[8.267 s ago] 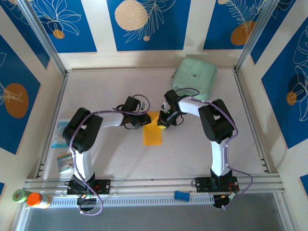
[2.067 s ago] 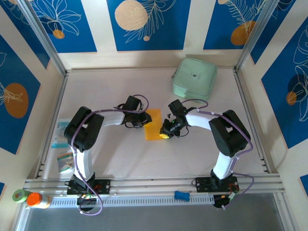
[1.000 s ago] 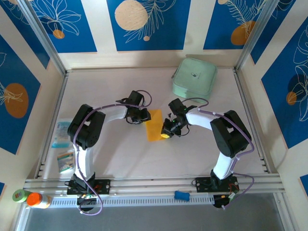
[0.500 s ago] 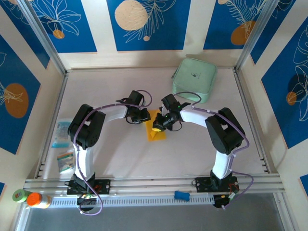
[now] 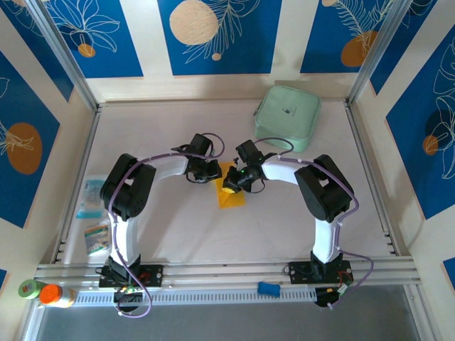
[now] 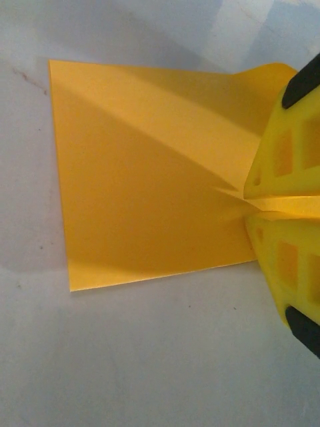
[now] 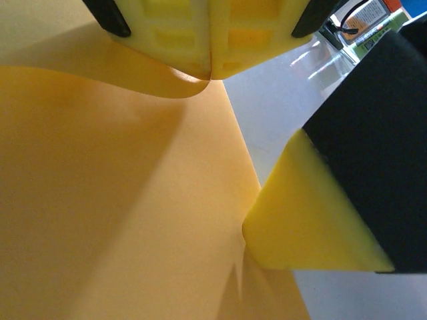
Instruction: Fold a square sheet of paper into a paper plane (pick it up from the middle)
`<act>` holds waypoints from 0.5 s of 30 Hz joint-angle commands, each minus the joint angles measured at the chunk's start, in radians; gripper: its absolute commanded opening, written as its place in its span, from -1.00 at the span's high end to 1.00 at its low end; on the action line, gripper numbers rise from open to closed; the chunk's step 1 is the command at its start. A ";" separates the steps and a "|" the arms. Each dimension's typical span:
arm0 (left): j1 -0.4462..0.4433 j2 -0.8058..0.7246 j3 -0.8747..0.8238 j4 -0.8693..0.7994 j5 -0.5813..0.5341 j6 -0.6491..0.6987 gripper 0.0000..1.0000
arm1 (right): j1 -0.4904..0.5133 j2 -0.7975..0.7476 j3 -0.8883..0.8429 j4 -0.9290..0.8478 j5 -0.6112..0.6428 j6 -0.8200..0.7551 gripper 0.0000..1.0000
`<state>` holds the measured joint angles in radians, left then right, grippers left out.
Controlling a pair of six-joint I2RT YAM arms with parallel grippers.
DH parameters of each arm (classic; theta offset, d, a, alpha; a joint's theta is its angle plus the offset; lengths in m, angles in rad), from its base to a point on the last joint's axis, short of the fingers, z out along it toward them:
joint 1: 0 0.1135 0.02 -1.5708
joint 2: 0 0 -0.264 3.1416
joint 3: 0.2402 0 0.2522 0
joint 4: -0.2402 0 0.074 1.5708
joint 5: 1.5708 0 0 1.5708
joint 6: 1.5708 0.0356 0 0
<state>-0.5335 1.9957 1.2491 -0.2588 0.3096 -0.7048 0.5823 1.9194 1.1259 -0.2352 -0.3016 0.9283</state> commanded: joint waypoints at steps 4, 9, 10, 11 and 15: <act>0.000 0.010 -0.001 -0.035 -0.007 -0.004 0.70 | 0.008 0.031 0.034 0.017 -0.005 0.020 1.00; 0.000 0.009 -0.006 -0.033 -0.008 -0.005 0.69 | 0.010 0.037 0.037 0.017 -0.003 0.023 1.00; 0.002 0.009 -0.008 -0.033 -0.007 -0.006 0.69 | 0.010 0.036 0.036 0.017 0.000 0.024 1.00; 0.000 0.009 -0.007 -0.031 -0.008 -0.007 0.69 | 0.011 0.036 0.035 0.017 0.002 0.026 1.00; 0.000 0.011 -0.011 -0.029 -0.006 -0.010 0.69 | 0.010 0.038 0.035 0.019 0.010 0.029 1.00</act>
<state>-0.5335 1.9957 1.2491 -0.2584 0.3096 -0.7082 0.5838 1.9369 1.1336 -0.2157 -0.2955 0.9443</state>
